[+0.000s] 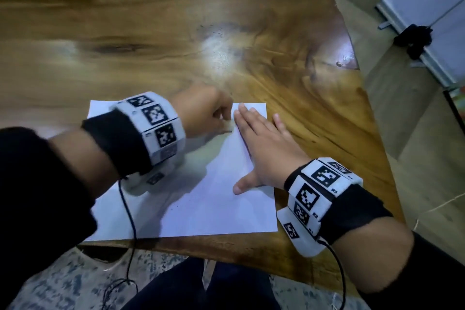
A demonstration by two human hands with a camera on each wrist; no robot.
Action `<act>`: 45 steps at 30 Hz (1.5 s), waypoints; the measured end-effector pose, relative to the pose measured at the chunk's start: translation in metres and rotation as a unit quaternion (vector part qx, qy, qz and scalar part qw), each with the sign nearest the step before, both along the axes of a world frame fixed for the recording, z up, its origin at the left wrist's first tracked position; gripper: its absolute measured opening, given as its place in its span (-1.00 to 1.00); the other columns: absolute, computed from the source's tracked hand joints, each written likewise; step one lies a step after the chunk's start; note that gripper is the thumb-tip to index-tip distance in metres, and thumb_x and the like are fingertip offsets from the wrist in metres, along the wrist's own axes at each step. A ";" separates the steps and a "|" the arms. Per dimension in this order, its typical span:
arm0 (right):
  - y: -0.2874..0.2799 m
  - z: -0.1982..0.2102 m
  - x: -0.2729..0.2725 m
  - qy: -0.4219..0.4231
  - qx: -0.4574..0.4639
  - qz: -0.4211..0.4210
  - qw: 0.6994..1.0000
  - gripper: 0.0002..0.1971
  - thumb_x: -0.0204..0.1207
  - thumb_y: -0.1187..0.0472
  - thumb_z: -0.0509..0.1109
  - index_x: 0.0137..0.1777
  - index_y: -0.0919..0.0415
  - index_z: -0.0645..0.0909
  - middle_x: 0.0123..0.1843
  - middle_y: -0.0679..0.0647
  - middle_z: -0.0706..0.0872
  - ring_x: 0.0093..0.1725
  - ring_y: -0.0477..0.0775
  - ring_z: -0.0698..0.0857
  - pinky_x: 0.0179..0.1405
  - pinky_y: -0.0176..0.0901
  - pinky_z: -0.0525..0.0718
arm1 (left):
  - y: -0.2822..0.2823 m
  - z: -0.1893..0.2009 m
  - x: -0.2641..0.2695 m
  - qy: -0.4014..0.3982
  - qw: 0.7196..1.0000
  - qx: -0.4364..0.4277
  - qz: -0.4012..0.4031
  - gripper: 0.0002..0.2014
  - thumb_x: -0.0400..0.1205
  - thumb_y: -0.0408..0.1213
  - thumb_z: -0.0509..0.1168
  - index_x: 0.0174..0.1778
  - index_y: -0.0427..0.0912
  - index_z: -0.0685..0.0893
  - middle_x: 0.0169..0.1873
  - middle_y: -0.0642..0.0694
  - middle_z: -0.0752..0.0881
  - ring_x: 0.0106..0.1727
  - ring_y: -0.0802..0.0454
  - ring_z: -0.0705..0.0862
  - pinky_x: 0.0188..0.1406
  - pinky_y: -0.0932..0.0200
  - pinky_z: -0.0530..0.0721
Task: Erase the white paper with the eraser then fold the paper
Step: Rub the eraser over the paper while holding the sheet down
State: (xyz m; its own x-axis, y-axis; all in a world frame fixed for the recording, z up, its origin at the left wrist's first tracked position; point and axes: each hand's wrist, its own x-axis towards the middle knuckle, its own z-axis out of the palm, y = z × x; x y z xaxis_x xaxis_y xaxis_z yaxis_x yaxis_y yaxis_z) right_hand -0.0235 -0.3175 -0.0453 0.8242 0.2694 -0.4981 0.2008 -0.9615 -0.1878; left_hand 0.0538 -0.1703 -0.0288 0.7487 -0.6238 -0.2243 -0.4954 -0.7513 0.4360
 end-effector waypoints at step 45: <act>-0.002 0.001 0.002 0.043 -0.035 0.013 0.998 0.52 -0.03 -0.42 0.55 0.57 0.10 -0.56 0.59 -0.07 -0.60 0.60 -0.10 -0.46 0.50 0.28 -0.51 | 0.019 -0.008 -0.044 0.080 0.983 0.041 -0.158 -0.91 0.46 -0.25 0.33 -0.29 -0.19 0.66 -0.26 -0.14 0.70 -0.28 -0.02 0.51 -0.28 0.25 0.34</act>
